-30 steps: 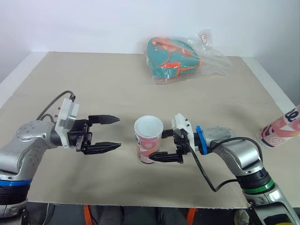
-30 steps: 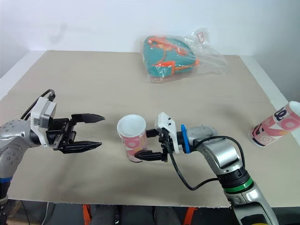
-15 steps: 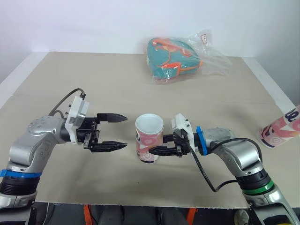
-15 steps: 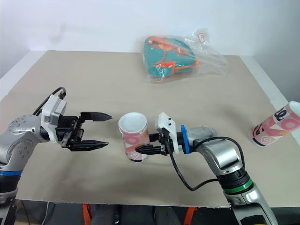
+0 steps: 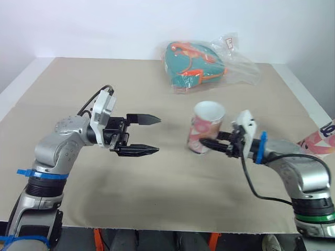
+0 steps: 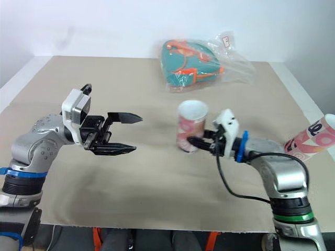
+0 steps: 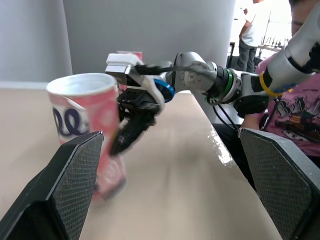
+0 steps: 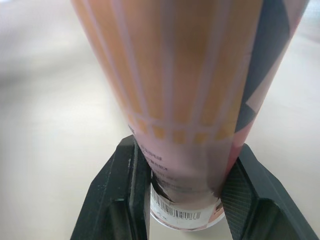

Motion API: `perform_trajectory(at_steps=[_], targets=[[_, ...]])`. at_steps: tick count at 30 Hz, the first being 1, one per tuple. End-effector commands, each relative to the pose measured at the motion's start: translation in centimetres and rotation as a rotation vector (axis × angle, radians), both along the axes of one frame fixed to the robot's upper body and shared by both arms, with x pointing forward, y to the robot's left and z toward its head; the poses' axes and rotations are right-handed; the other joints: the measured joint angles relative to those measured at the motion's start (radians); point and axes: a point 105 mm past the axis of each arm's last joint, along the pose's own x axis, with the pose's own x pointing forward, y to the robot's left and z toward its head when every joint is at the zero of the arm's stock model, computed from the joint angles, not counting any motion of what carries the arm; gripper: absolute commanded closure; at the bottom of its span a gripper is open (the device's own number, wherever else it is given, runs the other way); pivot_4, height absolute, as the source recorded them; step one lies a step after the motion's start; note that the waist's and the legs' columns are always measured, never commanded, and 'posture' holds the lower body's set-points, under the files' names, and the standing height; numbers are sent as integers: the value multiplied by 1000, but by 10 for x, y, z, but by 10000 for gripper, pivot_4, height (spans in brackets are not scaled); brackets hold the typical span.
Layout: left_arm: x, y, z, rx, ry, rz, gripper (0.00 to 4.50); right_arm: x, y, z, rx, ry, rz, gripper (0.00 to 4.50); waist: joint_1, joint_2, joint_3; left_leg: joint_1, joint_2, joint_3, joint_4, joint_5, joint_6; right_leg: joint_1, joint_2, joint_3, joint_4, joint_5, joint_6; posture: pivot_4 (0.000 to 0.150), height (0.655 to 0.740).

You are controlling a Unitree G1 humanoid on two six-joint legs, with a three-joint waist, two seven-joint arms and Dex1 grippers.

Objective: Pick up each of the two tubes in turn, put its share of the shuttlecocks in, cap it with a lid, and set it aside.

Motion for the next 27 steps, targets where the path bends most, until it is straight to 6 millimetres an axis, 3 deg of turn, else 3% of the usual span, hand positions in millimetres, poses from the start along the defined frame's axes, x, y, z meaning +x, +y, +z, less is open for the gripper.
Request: perform_trajectory(at_steps=[1, 10, 15, 27], targets=[[6, -12, 8, -22, -47, -6, 0, 3, -48, 16, -13, -100, -219, 26724, 2, 0, 0, 0, 0, 0, 0, 0, 0, 0, 0, 1, 0, 0, 0, 1500, 7387], [22, -44, 8, -32, -99, 8, 0, 0, -99, 25, 41, -166, -474, 26724, -10, 1, 0, 1, 0, 1, 0, 0, 0, 0, 1, 2, 0, 1, 1, 1500, 7387], [29, -50, 8, -13, -105, 36, 0, -1, -116, 26, 62, -177, -551, 26724, -9, 1, 0, 1, -1, 1, 0, 0, 0, 0, 1, 3, 0, 1, 1, 1500, 7387], [62, -57, 1, 43, -70, 245, 0, -4, -120, 6, 80, -122, -594, 26724, -9, 2, 0, 1, -1, 1, 0, 0, 0, 1, 0, 3, 0, 1, 1, 1500, 7387]])
